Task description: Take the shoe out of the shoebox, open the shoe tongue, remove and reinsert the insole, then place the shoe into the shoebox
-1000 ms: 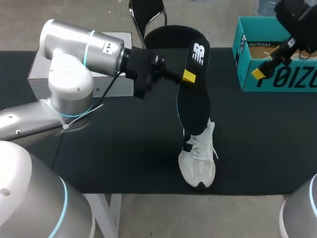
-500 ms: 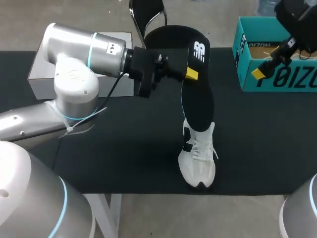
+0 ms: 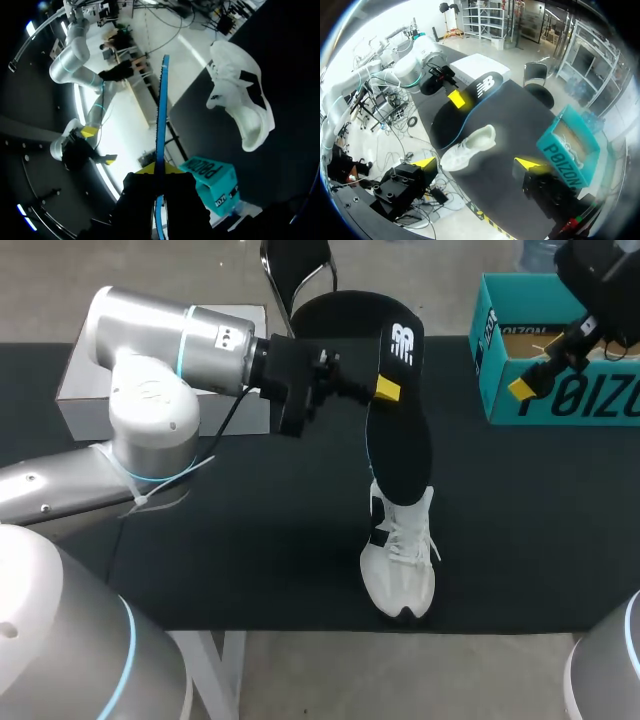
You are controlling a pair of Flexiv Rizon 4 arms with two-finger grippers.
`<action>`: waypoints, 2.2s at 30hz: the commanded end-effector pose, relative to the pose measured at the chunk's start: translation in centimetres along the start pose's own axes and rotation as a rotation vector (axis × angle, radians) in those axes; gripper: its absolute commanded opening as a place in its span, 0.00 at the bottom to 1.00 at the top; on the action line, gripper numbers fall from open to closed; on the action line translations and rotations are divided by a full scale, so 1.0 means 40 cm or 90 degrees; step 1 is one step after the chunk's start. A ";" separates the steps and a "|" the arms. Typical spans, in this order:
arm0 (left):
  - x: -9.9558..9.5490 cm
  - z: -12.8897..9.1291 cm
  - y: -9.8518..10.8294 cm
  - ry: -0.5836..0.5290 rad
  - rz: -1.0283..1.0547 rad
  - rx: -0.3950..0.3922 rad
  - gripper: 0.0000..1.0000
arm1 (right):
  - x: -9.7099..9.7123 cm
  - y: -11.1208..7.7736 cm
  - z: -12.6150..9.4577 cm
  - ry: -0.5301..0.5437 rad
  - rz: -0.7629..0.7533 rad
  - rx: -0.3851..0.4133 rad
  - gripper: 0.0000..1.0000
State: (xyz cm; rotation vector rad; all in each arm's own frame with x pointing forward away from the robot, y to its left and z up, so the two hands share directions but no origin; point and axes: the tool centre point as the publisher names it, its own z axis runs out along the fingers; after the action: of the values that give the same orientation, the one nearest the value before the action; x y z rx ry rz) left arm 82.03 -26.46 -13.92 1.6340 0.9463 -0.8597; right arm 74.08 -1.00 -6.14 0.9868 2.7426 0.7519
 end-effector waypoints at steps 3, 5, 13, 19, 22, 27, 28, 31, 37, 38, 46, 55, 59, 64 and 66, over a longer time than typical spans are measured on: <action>0.001 0.003 0.000 0.000 0.001 -0.001 0.00 | -0.001 0.001 0.003 0.001 0.000 0.000 1.00; 0.001 0.003 0.000 0.000 0.001 -0.001 0.00 | -0.001 0.001 0.003 0.001 0.000 0.000 1.00; 0.001 0.003 0.000 0.000 0.001 -0.001 0.00 | -0.004 -0.053 0.059 0.080 0.029 -0.047 1.00; 0.001 0.003 0.000 0.000 0.001 -0.001 0.00 | -0.003 -0.063 0.127 0.177 0.073 -0.134 1.00; 0.001 0.003 0.000 0.000 0.001 -0.001 0.00 | -0.001 -0.047 0.158 0.220 0.088 -0.171 1.00; 0.001 0.003 0.000 0.000 0.001 -0.001 0.00 | 0.004 -0.011 0.199 0.265 0.094 -0.189 1.00; 0.001 0.003 0.000 0.000 0.001 -0.001 0.00 | 0.008 -0.003 0.207 0.270 0.091 -0.184 1.00; 0.001 0.003 0.000 0.000 0.001 -0.001 0.00 | 0.016 0.016 0.234 0.293 0.094 -0.192 1.00; 0.001 0.003 0.000 0.000 0.001 -0.001 0.00 | 0.035 0.036 0.295 0.327 0.103 -0.190 1.00; 0.001 0.003 0.000 0.000 0.001 -0.001 0.00 | 0.036 0.036 0.304 0.330 0.105 -0.189 1.00; 0.001 0.003 0.000 0.000 0.001 -0.001 0.00 | 0.061 0.052 0.334 0.349 0.111 -0.196 1.00; 0.001 0.003 0.000 0.000 0.001 -0.001 0.00 | 0.084 0.084 0.353 0.356 0.113 -0.212 1.00; 0.001 0.003 0.000 0.000 0.001 -0.001 0.00 | 0.093 0.100 0.365 0.365 0.108 -0.215 1.00; 0.001 0.003 0.000 0.000 0.001 -0.001 0.00 | 0.098 0.117 0.381 0.376 0.103 -0.218 1.00; 0.001 0.003 0.000 0.000 0.001 -0.001 0.00 | 0.099 0.123 0.386 0.378 0.101 -0.218 1.00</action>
State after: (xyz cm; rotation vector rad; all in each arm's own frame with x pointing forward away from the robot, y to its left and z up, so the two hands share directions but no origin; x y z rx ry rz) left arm 82.04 -26.47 -13.91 1.6341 0.9463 -0.8597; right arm 77.37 10.36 -16.64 1.0442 2.8295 1.7172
